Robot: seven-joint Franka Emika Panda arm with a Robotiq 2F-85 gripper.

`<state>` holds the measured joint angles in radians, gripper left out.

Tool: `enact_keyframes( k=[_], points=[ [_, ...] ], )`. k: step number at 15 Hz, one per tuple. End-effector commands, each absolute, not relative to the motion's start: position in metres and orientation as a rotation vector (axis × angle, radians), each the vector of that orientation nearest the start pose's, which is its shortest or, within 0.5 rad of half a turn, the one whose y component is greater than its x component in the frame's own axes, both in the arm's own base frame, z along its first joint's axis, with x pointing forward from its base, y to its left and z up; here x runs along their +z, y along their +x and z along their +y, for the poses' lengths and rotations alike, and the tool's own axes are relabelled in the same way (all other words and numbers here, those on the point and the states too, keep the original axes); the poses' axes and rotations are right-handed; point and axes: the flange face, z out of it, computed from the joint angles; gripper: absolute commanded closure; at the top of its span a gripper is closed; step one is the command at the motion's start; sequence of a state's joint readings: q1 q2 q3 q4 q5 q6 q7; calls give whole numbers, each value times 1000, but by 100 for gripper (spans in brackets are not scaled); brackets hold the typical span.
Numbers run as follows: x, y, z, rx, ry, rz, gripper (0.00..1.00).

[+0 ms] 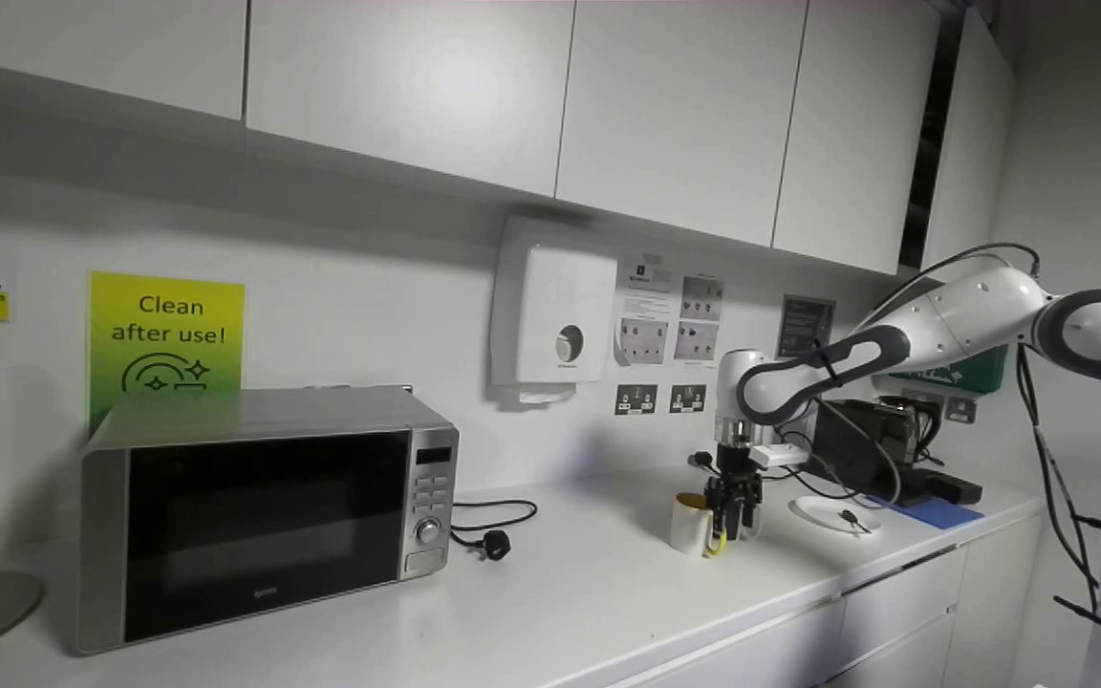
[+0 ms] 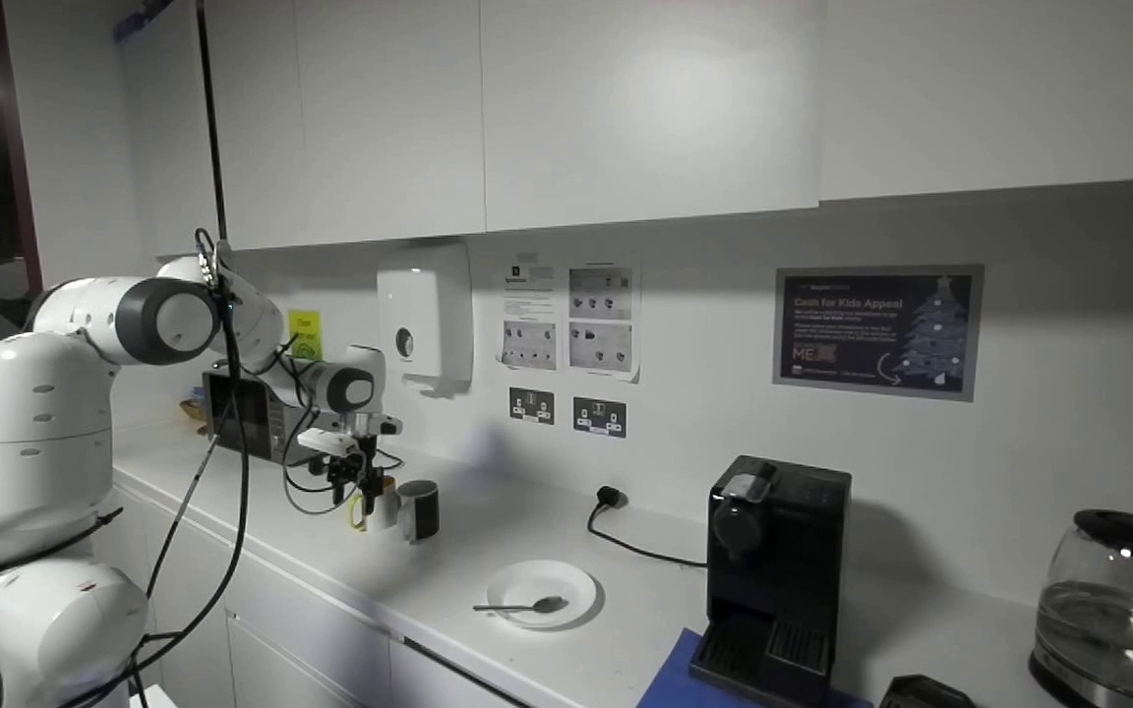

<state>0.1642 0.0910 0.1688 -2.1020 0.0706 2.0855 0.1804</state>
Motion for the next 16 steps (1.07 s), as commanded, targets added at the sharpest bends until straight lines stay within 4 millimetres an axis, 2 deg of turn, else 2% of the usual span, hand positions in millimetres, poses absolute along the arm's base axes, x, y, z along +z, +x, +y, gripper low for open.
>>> enact_keyframes(
  k=[1,4,5,6,11,15,16],
  points=[
    [373,533,184,159,-3096,-226,0],
    [374,541,188,154,-3098,-238,0],
    [374,542,190,159,-3095,-241,11],
    [374,543,192,161,-3091,-244,26],
    [374,546,194,163,-3094,-239,62],
    [373,547,193,169,-3096,-232,95],
    [373,547,192,167,-3097,-232,100]
  ],
)
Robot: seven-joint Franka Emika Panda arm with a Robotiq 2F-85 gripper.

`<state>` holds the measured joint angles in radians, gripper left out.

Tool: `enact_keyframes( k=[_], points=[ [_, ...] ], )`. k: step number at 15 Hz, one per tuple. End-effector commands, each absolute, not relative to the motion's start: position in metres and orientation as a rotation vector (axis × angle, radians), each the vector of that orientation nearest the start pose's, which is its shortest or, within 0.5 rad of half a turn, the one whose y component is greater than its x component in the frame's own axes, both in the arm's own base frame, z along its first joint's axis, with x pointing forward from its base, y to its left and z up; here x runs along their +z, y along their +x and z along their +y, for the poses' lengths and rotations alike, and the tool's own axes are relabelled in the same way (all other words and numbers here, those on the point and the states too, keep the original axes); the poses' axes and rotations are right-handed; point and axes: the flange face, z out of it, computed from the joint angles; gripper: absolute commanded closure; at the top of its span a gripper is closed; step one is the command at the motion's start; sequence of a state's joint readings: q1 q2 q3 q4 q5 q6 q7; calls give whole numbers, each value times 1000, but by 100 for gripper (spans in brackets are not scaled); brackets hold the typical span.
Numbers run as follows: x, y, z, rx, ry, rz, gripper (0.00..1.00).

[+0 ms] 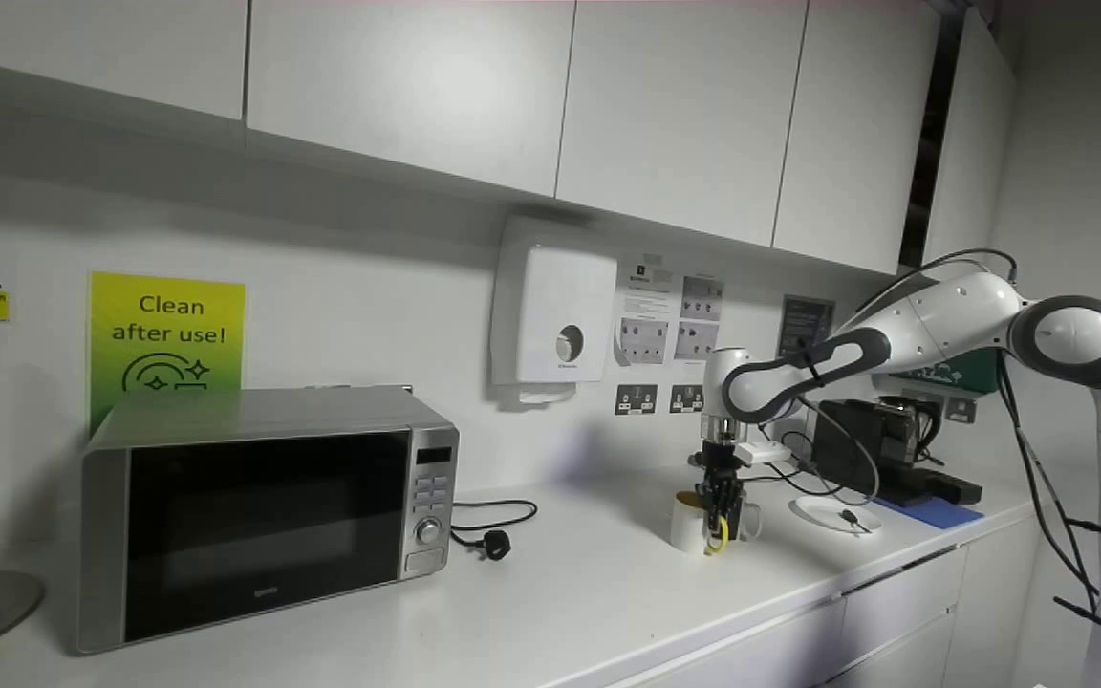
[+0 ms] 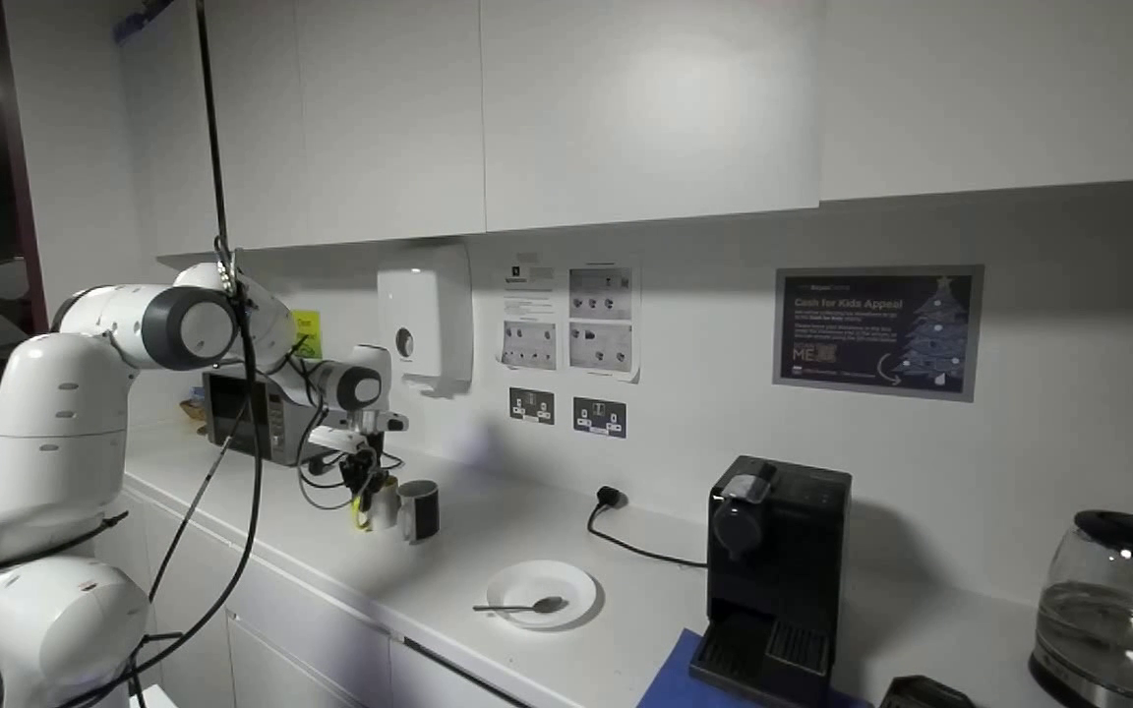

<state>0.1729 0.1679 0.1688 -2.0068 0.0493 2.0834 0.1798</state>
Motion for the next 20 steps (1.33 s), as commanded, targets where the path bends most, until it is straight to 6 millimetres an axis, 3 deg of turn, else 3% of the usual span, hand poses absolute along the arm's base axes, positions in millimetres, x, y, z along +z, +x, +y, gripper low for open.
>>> enact_keyframes(
  k=[1,10,11,12,19,20],
  points=[
    [372,546,192,171,-3096,-233,100],
    [370,544,192,178,-3117,-236,97],
    [371,544,192,181,-3121,-235,65],
    [372,544,192,185,-3123,-236,64],
    [380,545,195,173,-3126,-248,14],
    [382,546,196,173,-3125,-249,24]
  ],
)
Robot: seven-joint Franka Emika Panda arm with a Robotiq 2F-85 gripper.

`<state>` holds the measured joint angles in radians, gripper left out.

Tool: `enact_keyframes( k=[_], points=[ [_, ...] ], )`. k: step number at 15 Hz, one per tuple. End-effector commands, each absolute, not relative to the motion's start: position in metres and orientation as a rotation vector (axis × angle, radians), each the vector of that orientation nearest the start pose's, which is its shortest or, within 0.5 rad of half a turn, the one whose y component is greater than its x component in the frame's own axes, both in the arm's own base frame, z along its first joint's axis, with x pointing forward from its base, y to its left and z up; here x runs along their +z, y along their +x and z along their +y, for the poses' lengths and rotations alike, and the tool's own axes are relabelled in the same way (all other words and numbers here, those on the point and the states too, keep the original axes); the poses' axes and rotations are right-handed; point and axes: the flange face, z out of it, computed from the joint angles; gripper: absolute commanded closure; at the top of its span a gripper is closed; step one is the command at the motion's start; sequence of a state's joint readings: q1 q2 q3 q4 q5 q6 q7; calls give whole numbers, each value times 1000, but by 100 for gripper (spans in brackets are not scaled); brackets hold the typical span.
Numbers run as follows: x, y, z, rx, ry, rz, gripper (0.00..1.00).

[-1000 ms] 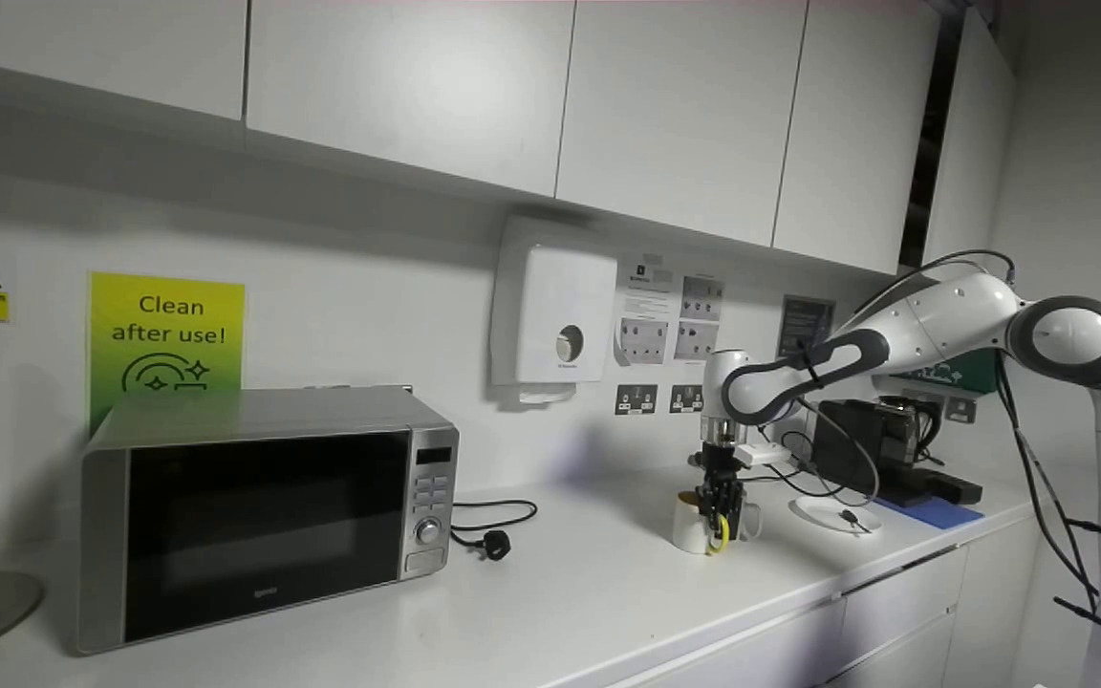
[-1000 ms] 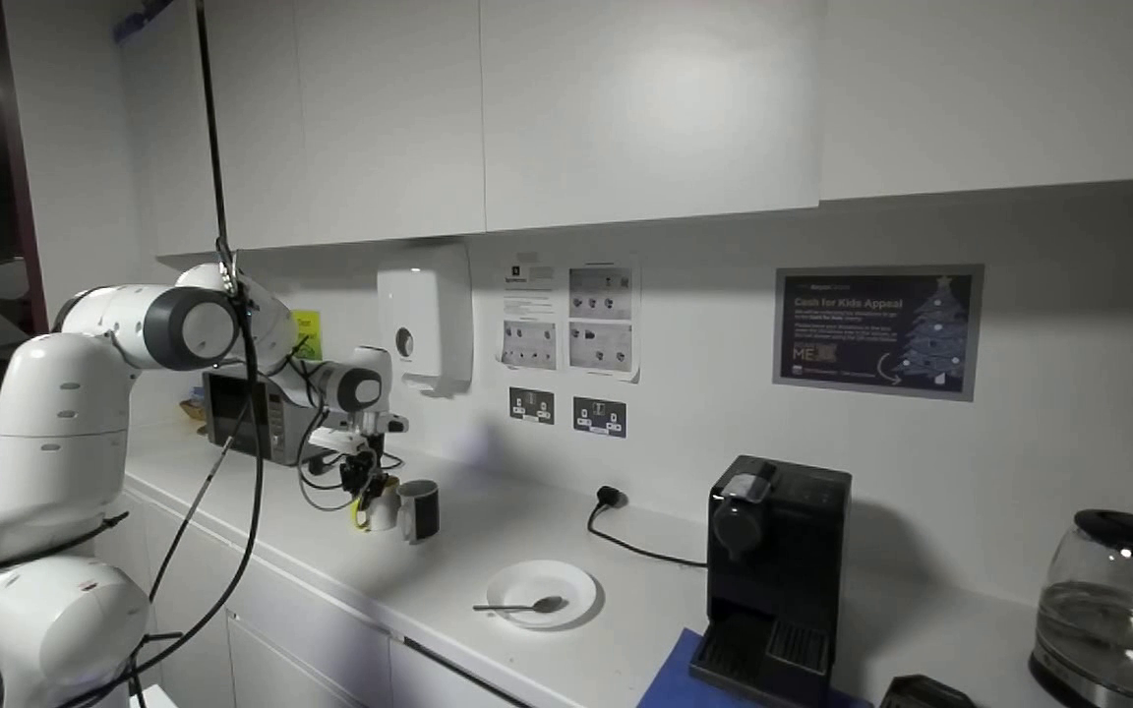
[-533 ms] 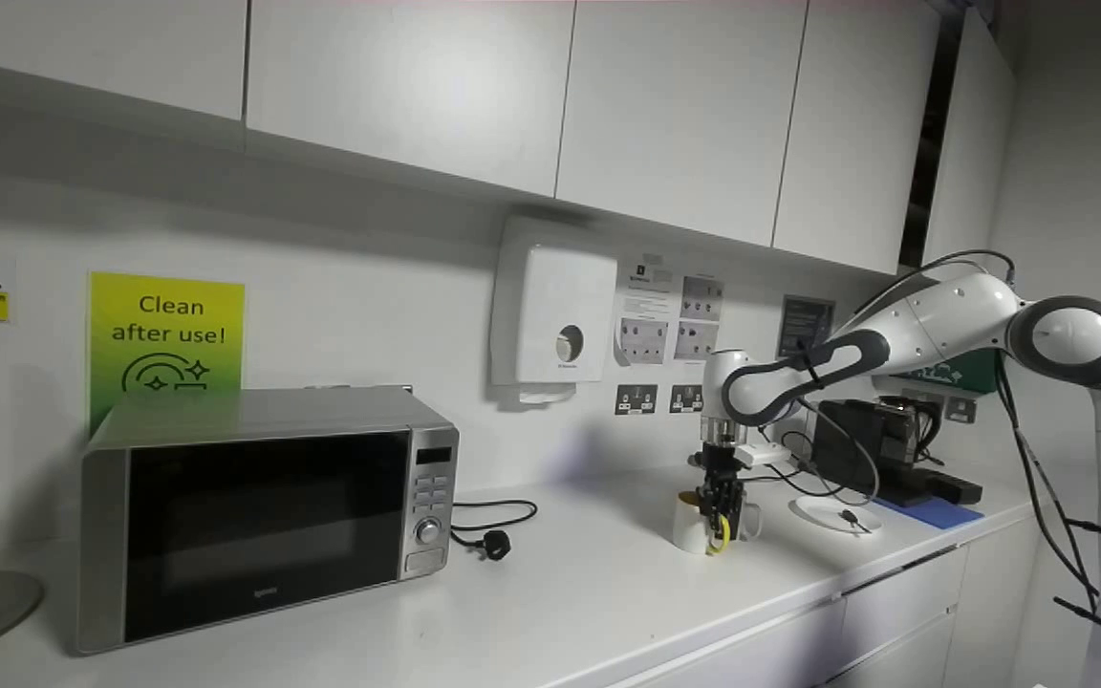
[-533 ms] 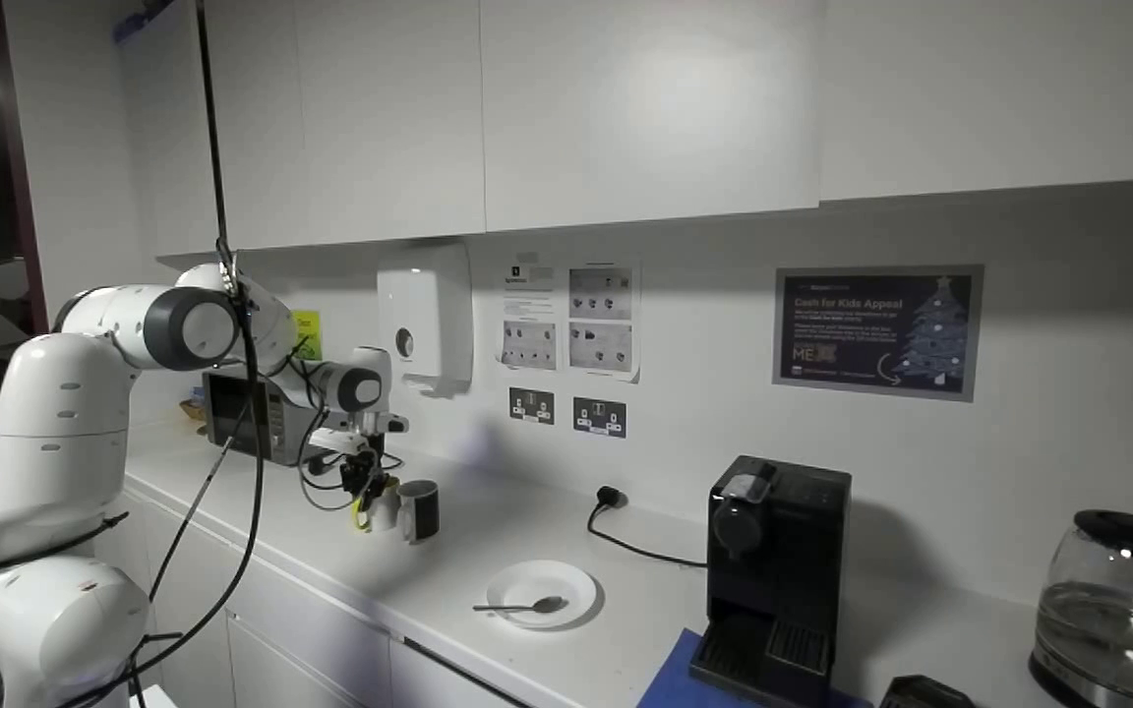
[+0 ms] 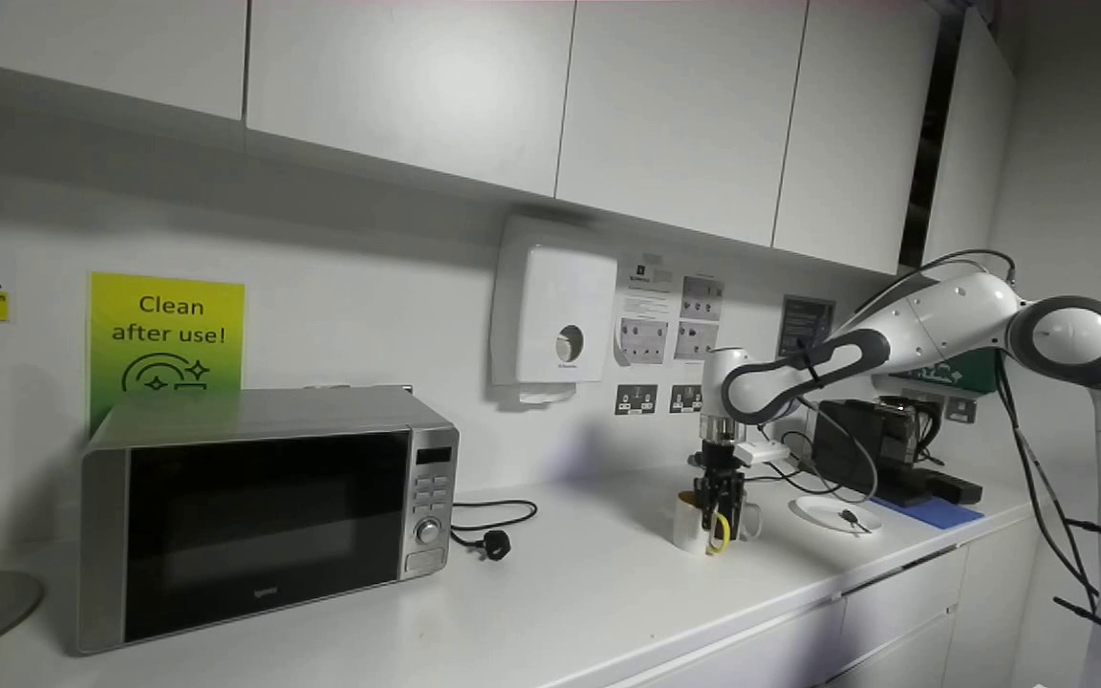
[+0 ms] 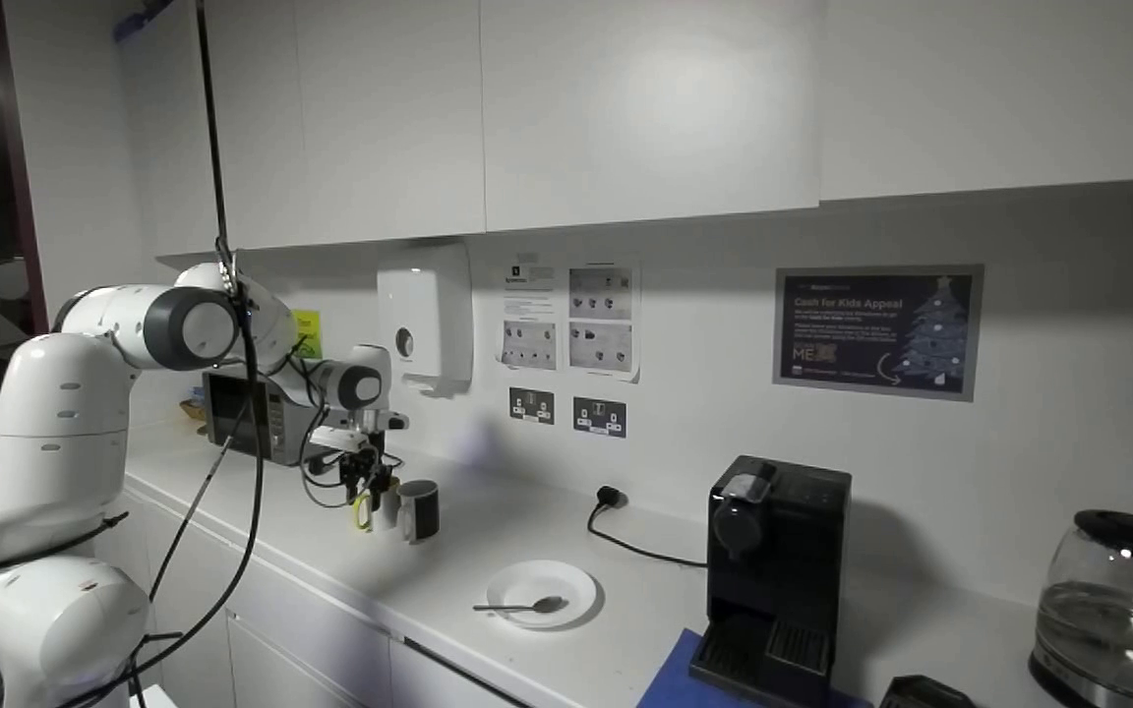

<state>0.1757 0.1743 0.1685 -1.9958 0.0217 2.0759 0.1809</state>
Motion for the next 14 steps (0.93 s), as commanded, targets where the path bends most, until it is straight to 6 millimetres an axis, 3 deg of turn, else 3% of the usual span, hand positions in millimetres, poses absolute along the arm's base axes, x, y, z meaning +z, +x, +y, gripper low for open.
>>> enact_keyframes(
  k=[1,3,4,9,10,14],
  points=[
    [383,546,197,171,-3125,-250,50],
    [385,546,199,168,-3122,-257,51],
    [385,547,200,168,-3123,-259,57],
    [386,546,200,191,-3127,-265,96],
    [386,546,200,194,-3127,-265,99],
    [384,545,200,202,-3128,-265,95]
  ],
)
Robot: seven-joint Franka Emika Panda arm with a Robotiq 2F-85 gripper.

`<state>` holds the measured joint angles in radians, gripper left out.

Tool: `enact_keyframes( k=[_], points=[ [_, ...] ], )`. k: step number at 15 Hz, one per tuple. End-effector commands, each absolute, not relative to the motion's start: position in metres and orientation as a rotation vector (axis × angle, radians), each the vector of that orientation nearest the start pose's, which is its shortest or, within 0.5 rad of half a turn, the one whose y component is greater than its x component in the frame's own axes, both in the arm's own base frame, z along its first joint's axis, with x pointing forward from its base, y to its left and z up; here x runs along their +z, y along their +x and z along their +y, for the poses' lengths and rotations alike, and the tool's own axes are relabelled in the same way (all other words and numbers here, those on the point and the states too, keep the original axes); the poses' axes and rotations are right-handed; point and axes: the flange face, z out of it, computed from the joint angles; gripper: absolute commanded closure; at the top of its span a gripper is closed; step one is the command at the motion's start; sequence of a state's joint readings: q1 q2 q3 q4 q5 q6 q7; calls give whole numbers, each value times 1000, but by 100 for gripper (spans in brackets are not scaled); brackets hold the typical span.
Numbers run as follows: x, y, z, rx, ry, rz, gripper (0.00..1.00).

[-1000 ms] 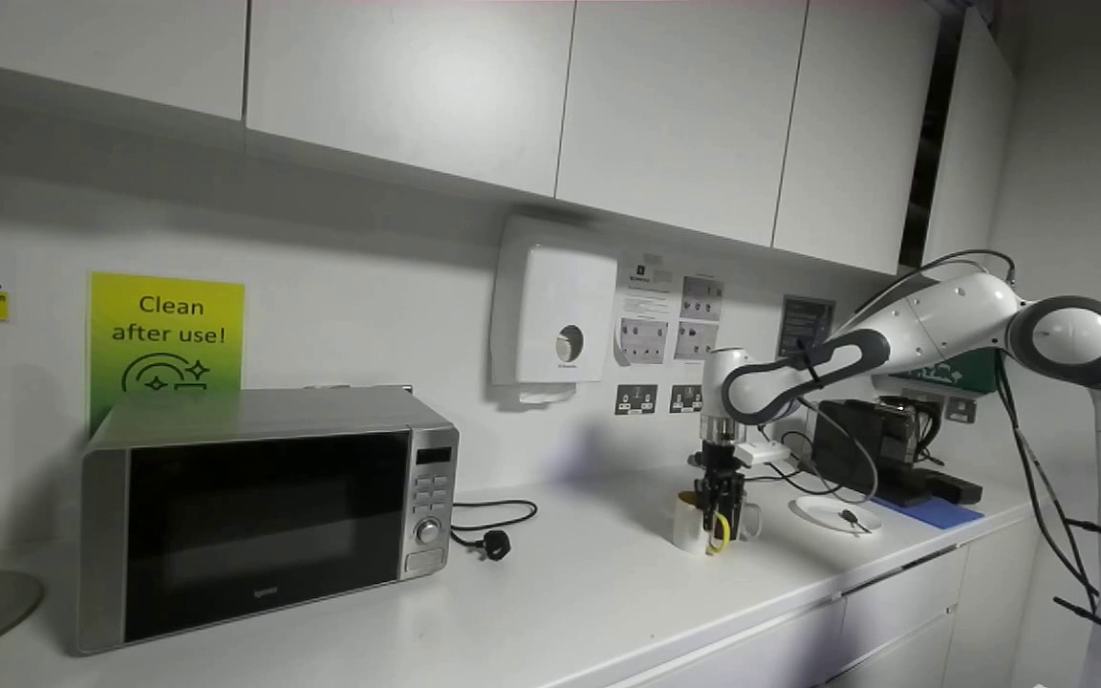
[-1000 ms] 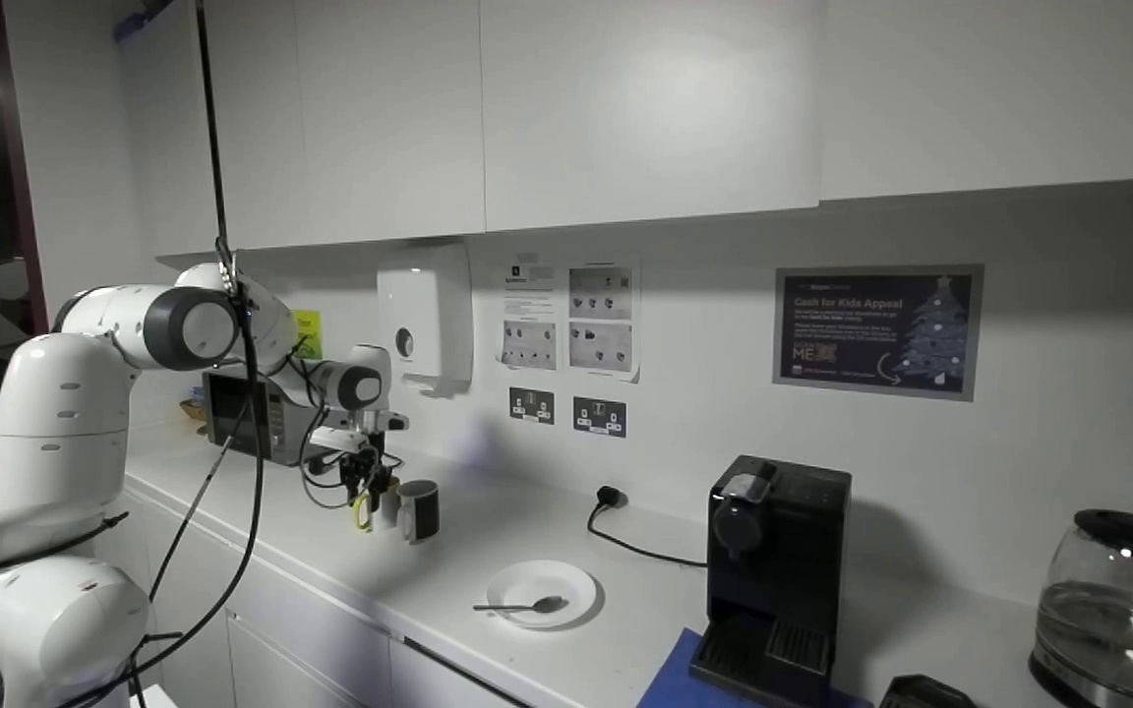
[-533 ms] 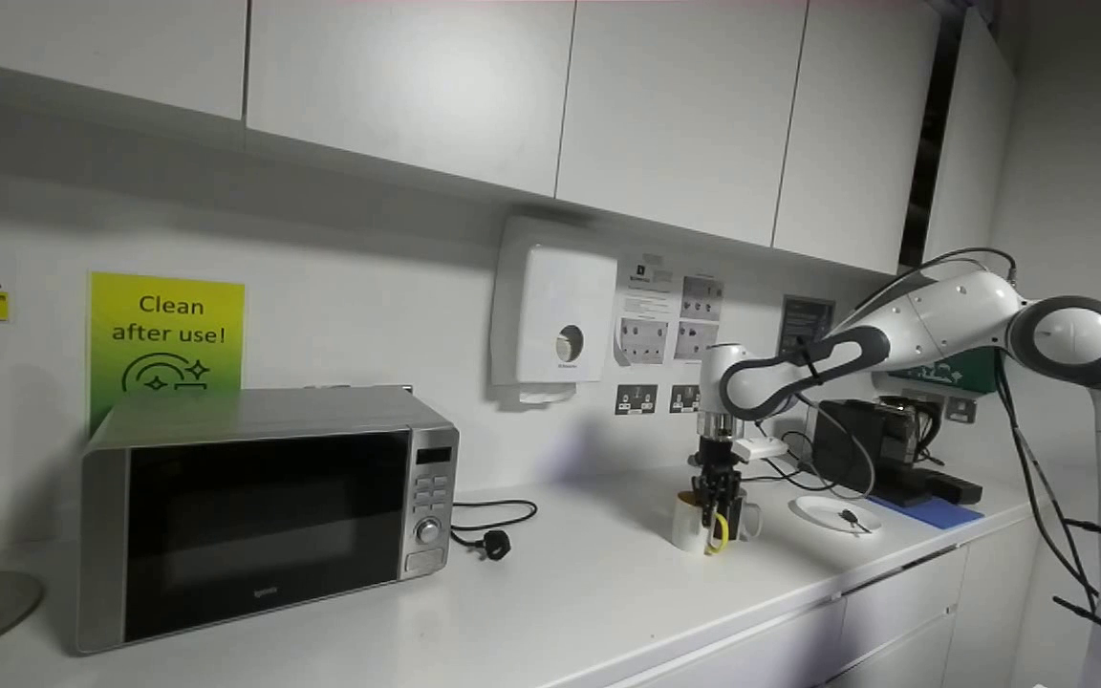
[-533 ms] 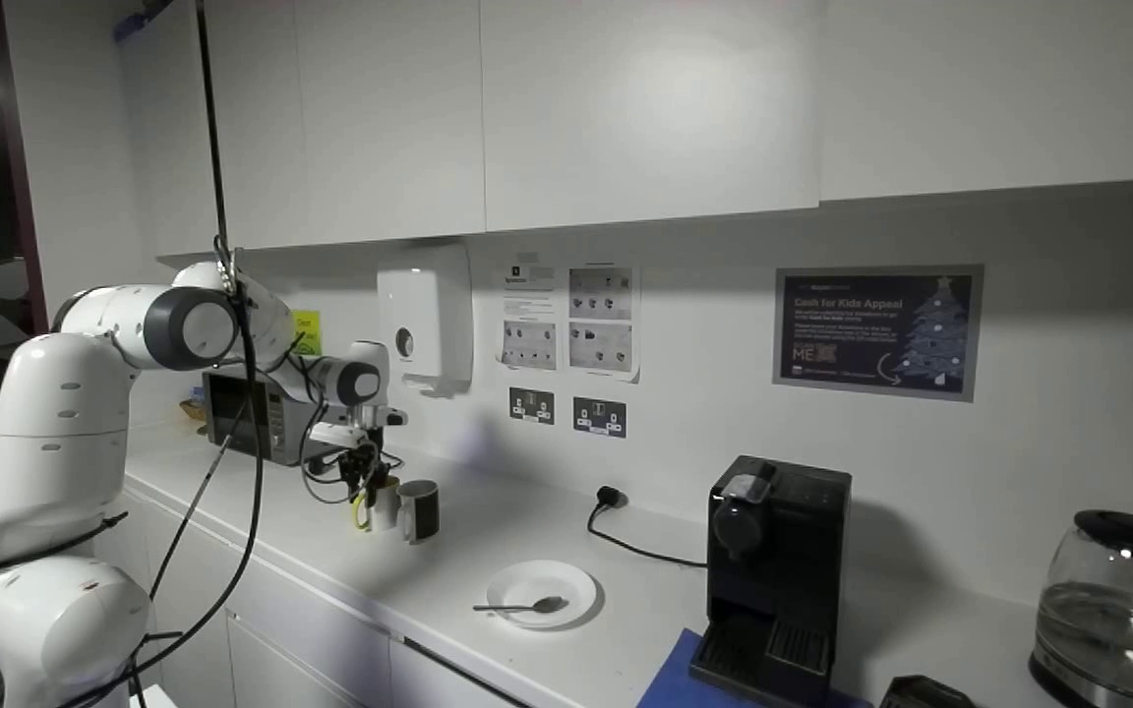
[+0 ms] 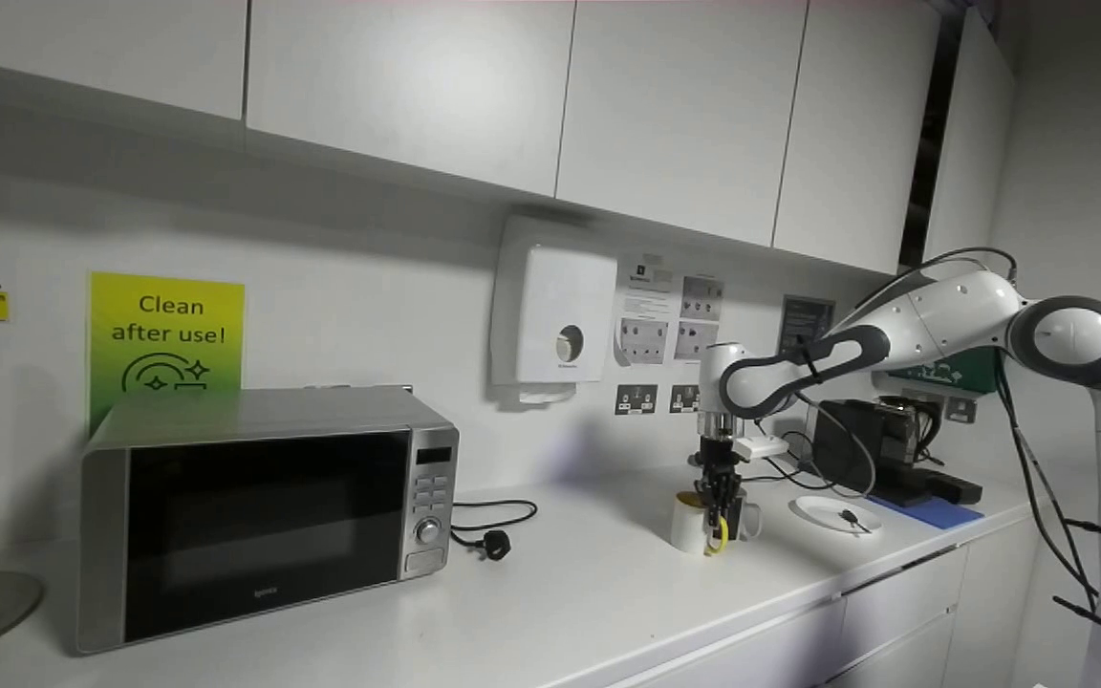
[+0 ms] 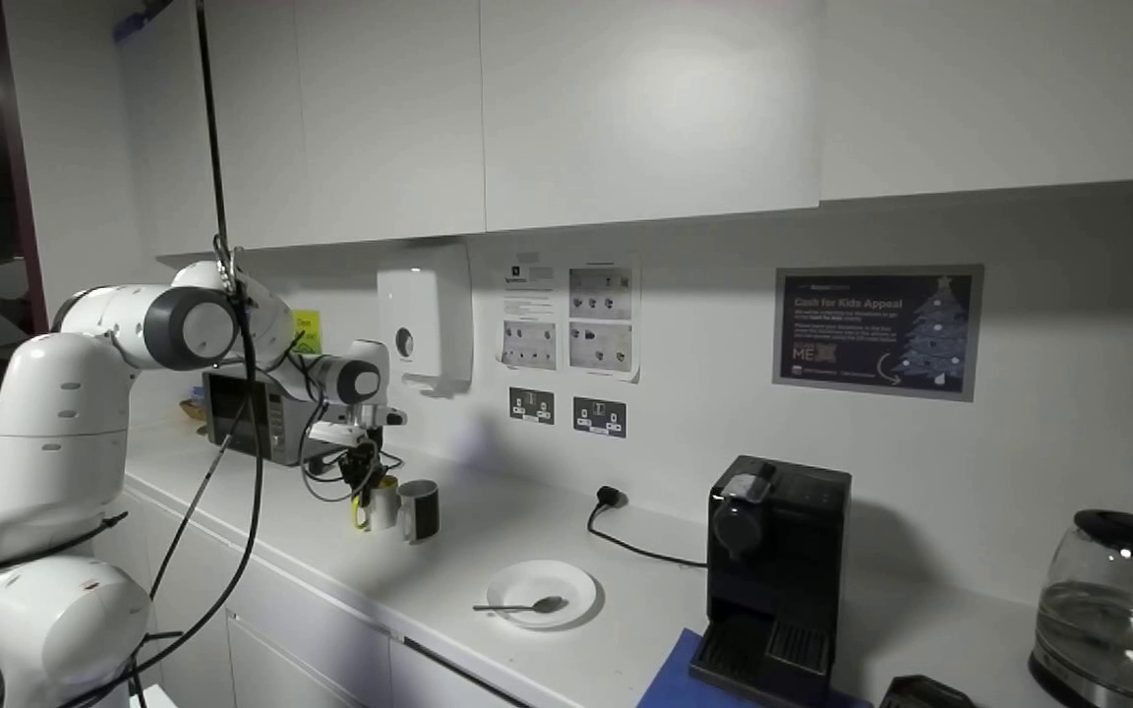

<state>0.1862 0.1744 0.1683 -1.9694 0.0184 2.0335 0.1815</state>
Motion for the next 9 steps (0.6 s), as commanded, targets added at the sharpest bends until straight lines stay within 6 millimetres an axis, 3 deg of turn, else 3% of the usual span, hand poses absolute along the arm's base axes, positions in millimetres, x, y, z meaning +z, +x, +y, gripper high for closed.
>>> enact_keyframes(
  k=[1,9],
  points=[
    [384,545,201,202,-3126,-268,95],
    [402,531,202,178,-3038,-316,95]
  ],
)
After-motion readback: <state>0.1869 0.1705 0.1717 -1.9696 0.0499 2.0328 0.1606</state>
